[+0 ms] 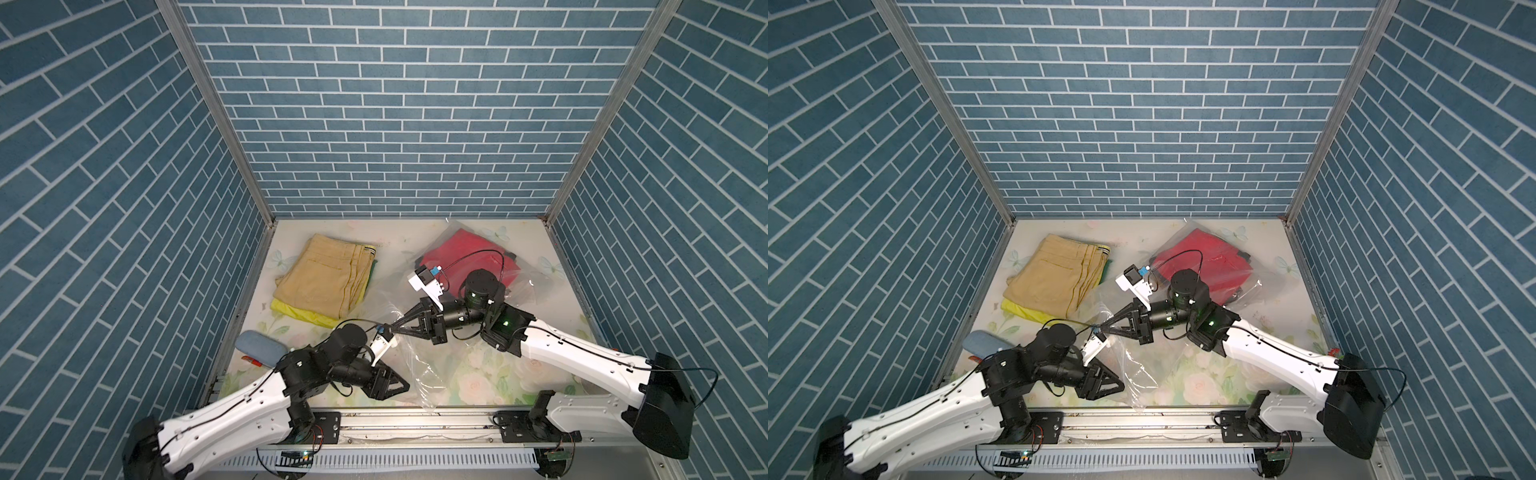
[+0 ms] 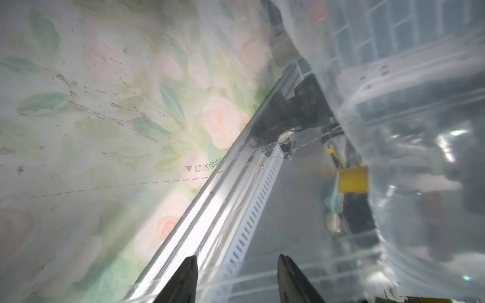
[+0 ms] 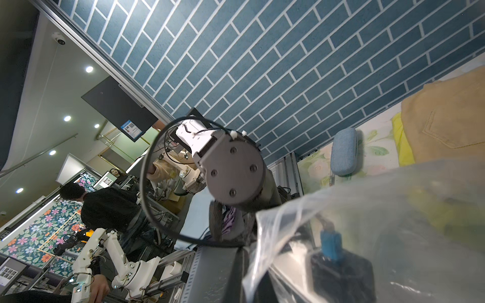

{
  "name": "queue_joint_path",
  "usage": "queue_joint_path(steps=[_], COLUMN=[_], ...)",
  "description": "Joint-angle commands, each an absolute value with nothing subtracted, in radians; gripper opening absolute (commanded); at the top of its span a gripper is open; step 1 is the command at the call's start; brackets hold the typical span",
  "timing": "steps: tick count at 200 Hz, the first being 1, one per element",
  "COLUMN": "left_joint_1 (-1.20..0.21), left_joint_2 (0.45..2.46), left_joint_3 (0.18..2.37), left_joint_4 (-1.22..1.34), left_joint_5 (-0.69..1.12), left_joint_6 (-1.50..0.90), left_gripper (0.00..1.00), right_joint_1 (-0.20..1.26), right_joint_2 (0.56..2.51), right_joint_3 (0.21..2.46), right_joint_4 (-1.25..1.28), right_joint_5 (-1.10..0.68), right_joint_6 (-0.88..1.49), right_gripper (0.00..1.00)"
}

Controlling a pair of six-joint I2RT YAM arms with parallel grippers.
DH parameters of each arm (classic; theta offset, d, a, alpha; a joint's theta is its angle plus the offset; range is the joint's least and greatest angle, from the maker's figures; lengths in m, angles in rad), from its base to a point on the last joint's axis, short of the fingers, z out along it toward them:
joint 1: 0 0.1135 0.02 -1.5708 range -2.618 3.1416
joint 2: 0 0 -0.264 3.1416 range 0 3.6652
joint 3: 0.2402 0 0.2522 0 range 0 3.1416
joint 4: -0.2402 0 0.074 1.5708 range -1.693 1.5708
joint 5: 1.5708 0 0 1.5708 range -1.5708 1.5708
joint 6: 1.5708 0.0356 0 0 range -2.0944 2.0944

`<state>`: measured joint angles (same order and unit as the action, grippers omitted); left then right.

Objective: Take the trousers out of the vacuum bag
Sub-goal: Take out the trousers from the vacuum bag.

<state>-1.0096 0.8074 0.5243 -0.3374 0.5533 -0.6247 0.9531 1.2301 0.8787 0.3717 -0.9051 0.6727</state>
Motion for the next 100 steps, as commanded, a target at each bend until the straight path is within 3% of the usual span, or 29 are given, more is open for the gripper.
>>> queue_joint_path(steps=[1, 100], left_joint_1=[-1.042, -1.056], left_joint_2=[0.864, 1.05], left_joint_3=[0.591, 0.414], left_joint_4=[-0.298, 0.374], left_joint_5=[0.359, 0.158], left_joint_6=[-0.65, -0.966], left_gripper=[0.4, 0.41], right_joint_1=[0.95, 0.948], right_joint_2=[1.196, 1.134], right_joint_3=[0.915, 0.907], right_joint_4=[0.382, 0.396], right_joint_5=[-0.916, -0.87], right_joint_6=[0.638, 0.646], right_gripper=[0.0, 0.0])
